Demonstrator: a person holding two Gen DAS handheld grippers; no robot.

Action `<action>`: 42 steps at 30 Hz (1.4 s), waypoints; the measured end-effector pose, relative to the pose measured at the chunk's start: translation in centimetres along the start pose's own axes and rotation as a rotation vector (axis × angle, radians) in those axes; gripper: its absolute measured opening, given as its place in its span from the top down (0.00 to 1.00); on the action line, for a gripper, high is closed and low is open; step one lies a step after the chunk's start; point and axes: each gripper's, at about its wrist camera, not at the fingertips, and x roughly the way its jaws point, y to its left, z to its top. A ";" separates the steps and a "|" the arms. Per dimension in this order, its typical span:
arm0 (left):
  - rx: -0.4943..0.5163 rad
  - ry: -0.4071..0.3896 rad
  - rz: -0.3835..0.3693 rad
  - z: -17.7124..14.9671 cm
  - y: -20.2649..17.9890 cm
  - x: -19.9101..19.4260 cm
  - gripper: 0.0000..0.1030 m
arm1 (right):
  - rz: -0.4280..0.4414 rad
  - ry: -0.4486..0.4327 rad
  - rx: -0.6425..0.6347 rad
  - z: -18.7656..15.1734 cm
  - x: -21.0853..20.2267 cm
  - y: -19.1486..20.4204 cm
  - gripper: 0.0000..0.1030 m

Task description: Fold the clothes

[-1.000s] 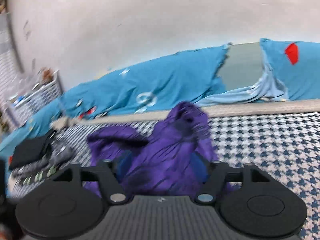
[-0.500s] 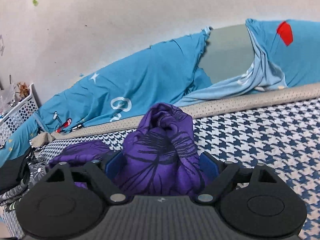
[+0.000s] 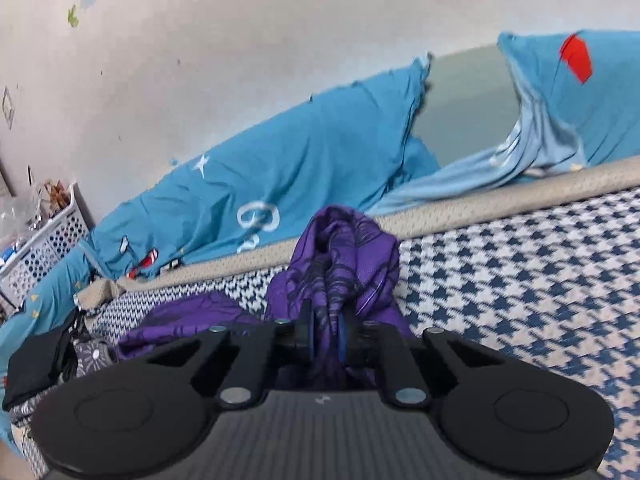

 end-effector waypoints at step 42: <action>0.088 -0.145 0.001 -4.8 -2.4 -4.4 0.00 | -0.456 0.123 0.202 -2.5 -22.4 -11.0 0.56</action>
